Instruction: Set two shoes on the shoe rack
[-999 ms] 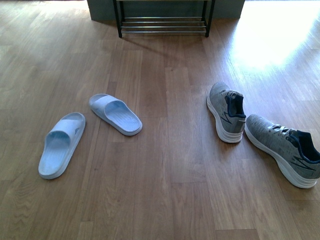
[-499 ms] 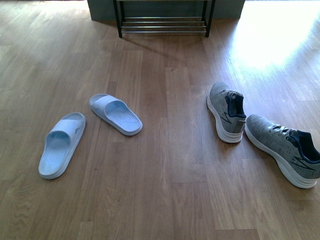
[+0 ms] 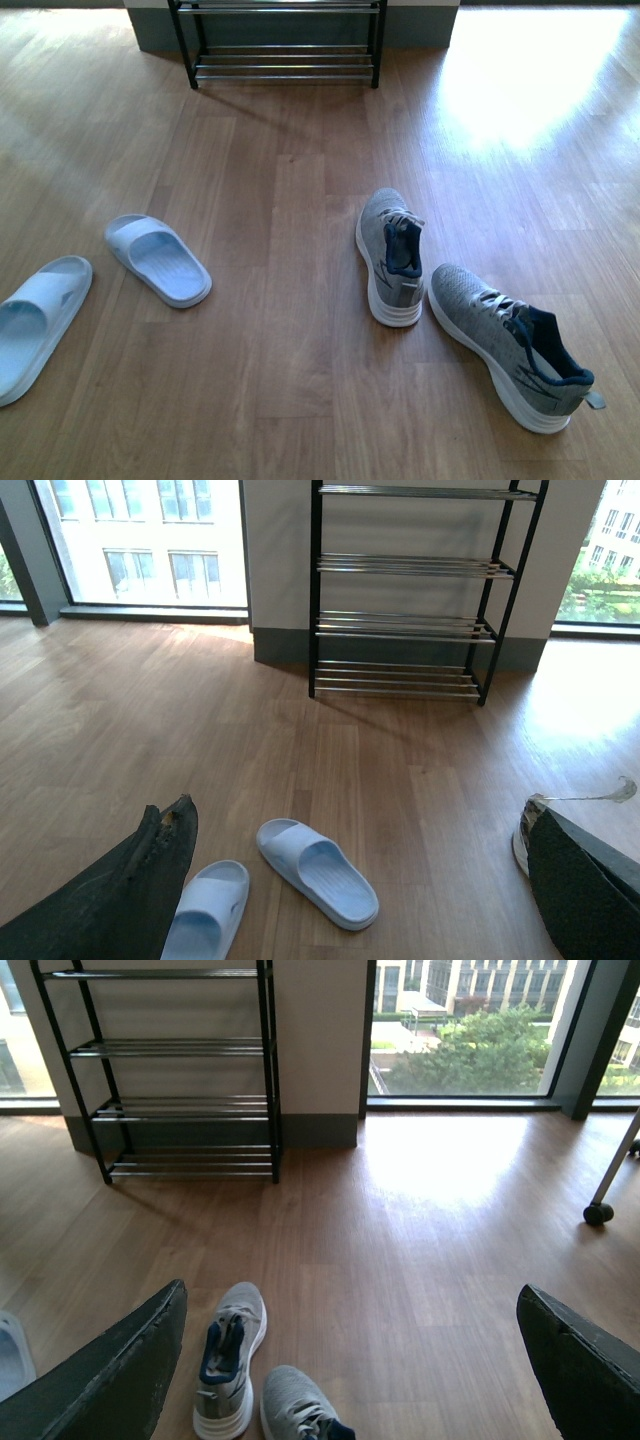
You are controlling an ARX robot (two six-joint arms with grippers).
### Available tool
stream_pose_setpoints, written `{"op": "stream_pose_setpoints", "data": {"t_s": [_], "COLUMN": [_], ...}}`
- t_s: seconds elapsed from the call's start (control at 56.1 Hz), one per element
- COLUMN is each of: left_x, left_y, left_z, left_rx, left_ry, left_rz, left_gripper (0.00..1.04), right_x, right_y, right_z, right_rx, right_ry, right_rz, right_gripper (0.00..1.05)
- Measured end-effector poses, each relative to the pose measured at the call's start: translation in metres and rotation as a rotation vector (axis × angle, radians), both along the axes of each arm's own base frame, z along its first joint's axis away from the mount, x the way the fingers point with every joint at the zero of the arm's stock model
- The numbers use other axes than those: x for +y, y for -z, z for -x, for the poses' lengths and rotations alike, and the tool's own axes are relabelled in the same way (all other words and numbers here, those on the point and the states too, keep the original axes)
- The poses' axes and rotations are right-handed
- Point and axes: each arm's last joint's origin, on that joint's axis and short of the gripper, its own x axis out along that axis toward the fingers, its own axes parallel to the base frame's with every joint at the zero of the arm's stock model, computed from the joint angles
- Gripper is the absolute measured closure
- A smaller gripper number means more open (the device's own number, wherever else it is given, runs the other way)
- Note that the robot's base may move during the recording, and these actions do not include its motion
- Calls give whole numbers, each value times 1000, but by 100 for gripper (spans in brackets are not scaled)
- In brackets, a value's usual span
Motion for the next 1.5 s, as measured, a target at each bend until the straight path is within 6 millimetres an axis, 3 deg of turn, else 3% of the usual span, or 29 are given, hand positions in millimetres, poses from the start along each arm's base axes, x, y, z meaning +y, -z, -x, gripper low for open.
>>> {"op": "stream_pose_setpoints", "data": {"t_s": [0.571, 0.66, 0.696, 0.767, 0.892, 0.999, 1.088, 1.249, 1.498], "left_x": [0, -2, -5, -14, -24, -33, -46, -70, -99], "left_y": [0, 2, -2, -13, -12, 8, 53, 105, 167], "left_z": [0, -2, -8, -29, -68, -110, -150, -184, -218], "left_rx": [0, 144, 185, 215, 327, 487, 730, 972, 1178], "left_ry": [0, -155, -242, -201, -104, -48, -24, 62, 140], "left_rz": [0, 131, 236, 430, 544, 557, 543, 524, 490], "left_gripper": [9, 9, 9, 9, 9, 9, 9, 9, 9], "right_x": [0, 0, 0, 0, 0, 0, 0, 0, 0], "right_y": [0, 0, 0, 0, 0, 0, 0, 0, 0], "right_z": [0, 0, 0, 0, 0, 0, 0, 0, 0], "right_rx": [2, 2, 1, 1, 1, 1, 1, 1, 1], "right_ry": [1, 1, 2, 1, 1, 1, 1, 0, 1], "right_rz": [0, 0, 0, 0, 0, 0, 0, 0, 0], "right_gripper": [9, 9, 9, 9, 9, 9, 9, 9, 9]}}
